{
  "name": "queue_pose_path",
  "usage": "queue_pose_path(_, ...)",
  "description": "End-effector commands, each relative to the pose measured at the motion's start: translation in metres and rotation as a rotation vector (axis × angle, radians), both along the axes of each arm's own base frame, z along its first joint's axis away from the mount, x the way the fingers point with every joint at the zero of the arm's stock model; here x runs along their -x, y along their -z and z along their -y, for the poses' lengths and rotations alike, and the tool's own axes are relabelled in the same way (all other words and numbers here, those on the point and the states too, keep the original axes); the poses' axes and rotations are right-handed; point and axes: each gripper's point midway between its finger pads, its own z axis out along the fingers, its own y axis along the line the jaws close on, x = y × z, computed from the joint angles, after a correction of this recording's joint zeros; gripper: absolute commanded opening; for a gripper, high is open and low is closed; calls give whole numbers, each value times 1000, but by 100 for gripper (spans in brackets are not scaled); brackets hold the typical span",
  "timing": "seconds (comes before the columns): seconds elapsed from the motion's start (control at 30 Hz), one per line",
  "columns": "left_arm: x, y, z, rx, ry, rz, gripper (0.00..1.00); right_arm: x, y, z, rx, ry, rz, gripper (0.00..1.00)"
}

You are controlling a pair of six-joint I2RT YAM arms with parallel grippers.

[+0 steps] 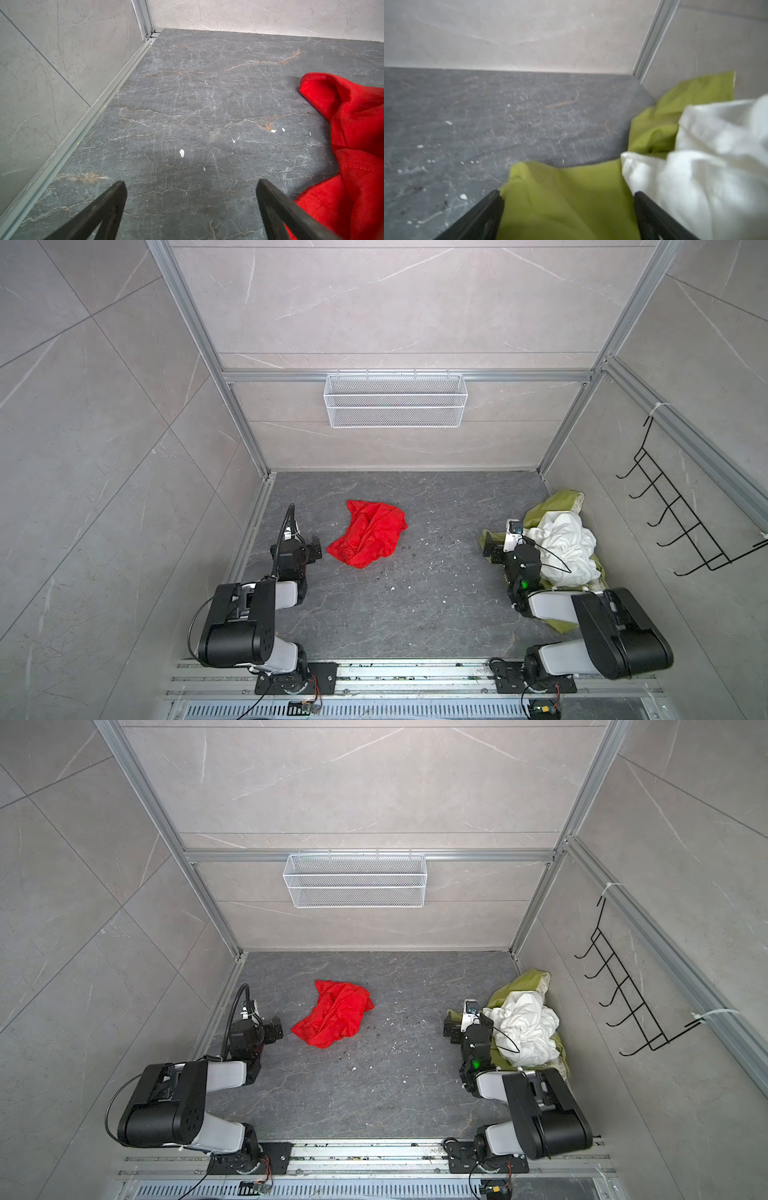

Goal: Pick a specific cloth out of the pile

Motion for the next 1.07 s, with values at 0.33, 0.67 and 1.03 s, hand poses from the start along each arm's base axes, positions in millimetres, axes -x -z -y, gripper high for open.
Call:
queue_pose_path(0.33,-6,-8,1,9,1,44,100,-27,-12,-15,-98,-148,-21,100)
queue_pose_path(0.67,-6,-8,1,10,2,45,100,-28,-11,-11,-99,-119,-30,100)
queue_pose_path(1.03,-6,-8,1,9,2,43,100,-28,-11,-11,-98,-119,-31,100)
